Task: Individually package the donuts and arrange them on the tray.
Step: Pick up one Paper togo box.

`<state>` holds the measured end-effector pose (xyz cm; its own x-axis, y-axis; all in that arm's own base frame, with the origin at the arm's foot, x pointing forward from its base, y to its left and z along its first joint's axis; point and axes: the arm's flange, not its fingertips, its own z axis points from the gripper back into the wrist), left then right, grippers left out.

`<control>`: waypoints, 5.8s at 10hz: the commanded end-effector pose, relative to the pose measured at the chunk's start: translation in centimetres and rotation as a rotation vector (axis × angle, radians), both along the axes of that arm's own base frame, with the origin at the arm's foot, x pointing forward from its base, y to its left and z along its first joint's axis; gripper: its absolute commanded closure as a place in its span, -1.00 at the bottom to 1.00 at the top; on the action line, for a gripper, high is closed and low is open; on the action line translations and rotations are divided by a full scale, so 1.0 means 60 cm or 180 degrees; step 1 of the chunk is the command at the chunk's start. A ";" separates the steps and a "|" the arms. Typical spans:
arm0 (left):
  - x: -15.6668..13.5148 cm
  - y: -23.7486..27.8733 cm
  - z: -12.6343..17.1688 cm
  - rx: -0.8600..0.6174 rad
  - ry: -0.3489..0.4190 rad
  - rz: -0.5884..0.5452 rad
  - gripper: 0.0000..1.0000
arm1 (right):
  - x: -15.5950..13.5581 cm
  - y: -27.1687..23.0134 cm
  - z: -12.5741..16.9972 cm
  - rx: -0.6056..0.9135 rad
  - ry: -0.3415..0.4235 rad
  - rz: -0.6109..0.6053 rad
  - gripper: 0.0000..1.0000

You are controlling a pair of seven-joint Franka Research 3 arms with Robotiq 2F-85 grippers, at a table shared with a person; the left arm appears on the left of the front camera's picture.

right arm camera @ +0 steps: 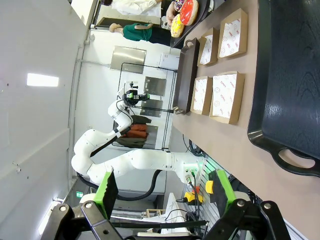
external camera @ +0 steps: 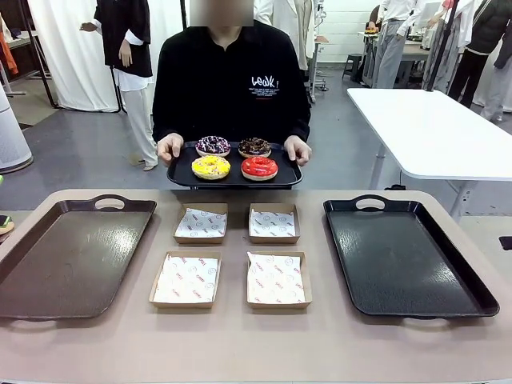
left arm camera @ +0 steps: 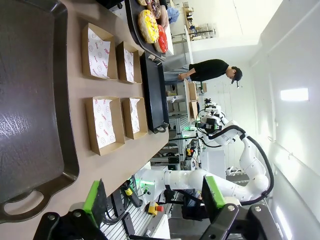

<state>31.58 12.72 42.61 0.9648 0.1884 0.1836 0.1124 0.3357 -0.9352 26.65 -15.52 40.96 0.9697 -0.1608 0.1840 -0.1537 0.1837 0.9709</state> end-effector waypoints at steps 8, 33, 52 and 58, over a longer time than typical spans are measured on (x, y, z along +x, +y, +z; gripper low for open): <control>0.002 0.000 0.001 -0.0016 -0.0016 0.0049 -1.00 | 0.001 -0.001 0.001 0.0067 -0.0042 -0.0018 -1.00; 0.002 0.000 0.001 -0.0016 -0.0016 0.0049 -1.00 | 0.182 0.540 0.060 -0.3233 0.0315 0.0043 -1.00; 0.002 0.000 0.001 -0.0016 -0.0016 0.0049 -1.00 | 0.208 0.703 -0.098 -0.4378 0.0872 -0.0170 -1.00; 0.002 0.000 0.001 -0.0016 -0.0016 0.0049 -1.00 | 0.201 0.702 -0.137 -0.4334 0.0636 0.0117 0.16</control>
